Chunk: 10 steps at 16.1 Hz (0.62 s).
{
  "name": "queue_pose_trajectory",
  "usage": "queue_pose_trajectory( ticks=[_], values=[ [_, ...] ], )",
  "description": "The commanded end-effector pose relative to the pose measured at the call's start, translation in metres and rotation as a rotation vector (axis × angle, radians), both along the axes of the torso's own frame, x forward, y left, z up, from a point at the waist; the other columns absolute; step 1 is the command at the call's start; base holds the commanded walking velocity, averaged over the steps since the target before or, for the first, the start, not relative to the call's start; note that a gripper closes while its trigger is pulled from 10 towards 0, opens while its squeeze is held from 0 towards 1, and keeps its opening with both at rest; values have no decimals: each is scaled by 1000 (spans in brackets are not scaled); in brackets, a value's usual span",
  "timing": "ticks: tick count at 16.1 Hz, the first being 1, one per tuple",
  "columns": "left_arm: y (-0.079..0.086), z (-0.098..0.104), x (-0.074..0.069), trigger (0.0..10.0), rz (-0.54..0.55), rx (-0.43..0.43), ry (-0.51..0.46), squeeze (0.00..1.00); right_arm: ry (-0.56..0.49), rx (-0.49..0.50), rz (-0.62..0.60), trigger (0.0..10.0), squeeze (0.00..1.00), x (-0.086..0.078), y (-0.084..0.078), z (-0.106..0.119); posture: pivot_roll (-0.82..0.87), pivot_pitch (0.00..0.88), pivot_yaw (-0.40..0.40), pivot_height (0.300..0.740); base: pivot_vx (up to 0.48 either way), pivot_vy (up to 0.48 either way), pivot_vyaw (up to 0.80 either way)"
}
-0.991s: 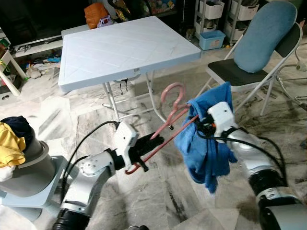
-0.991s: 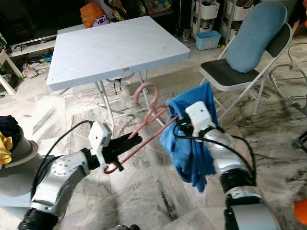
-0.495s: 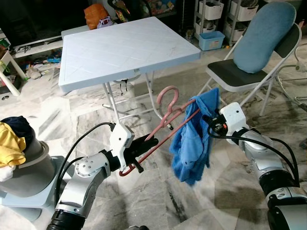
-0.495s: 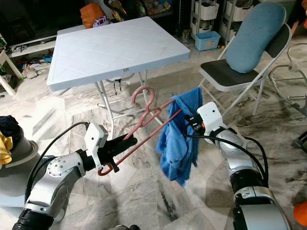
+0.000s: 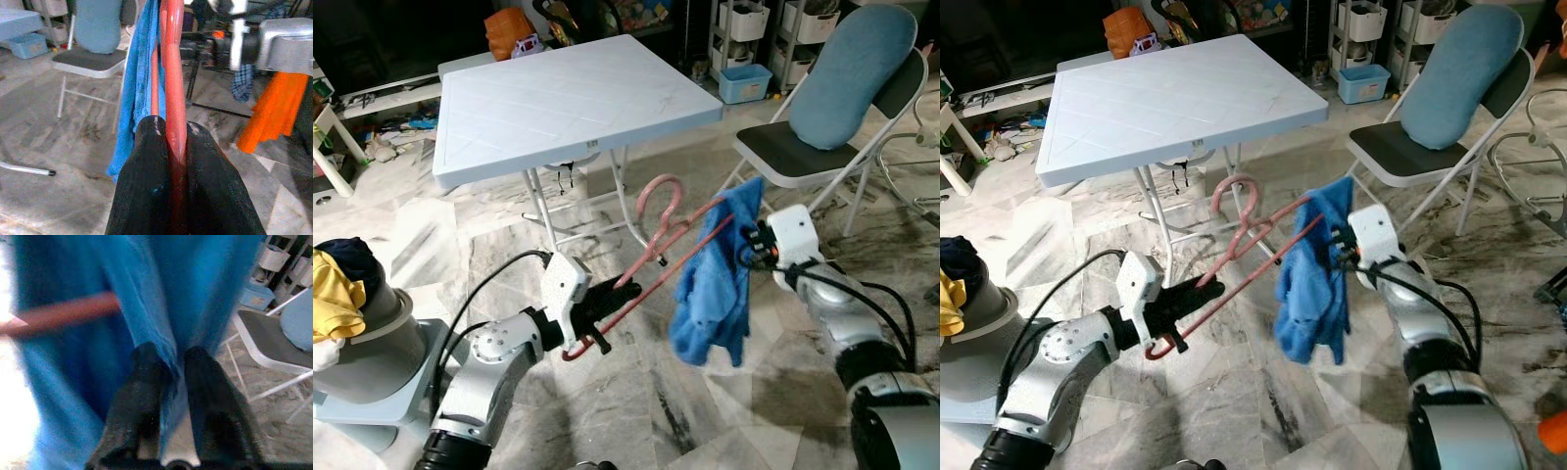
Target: Hang hanger
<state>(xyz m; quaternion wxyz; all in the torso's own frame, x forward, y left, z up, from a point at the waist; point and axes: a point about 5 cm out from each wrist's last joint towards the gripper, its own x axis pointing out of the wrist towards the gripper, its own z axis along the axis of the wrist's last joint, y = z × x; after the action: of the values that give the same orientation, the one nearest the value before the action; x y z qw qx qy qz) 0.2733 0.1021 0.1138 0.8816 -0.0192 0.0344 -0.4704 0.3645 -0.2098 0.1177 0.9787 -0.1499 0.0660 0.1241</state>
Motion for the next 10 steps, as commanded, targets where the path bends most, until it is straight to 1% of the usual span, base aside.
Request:
queue_pose_trajectory(
  ticks=[1,3,4,6,8,10],
  values=[
    [-4,9,-3,0,-36,-22,-34,0,-2,29,-6,0,0,4,6,2,-113,0,102,740,0,0,0],
    [-11,8,-8,0,-71,-28,-25,0,-9,113,-58,0,0,7,9,4,-110,0,99,740,0,0,0],
    [-11,7,-9,0,-71,-18,-26,0,-40,119,-84,0,0,9,6,10,-107,0,97,740,0,0,0],
    [-4,-2,-8,0,-36,38,-33,0,-135,119,-169,0,0,13,-9,29,-108,0,94,740,0,0,0],
    [7,-14,-6,0,12,115,-23,0,-231,110,-251,0,0,16,-25,51,-111,0,93,740,0,0,0],
    [10,-22,-10,0,10,159,-3,0,-319,109,-310,0,0,19,-34,74,-118,0,97,740,0,0,0]
  ],
)
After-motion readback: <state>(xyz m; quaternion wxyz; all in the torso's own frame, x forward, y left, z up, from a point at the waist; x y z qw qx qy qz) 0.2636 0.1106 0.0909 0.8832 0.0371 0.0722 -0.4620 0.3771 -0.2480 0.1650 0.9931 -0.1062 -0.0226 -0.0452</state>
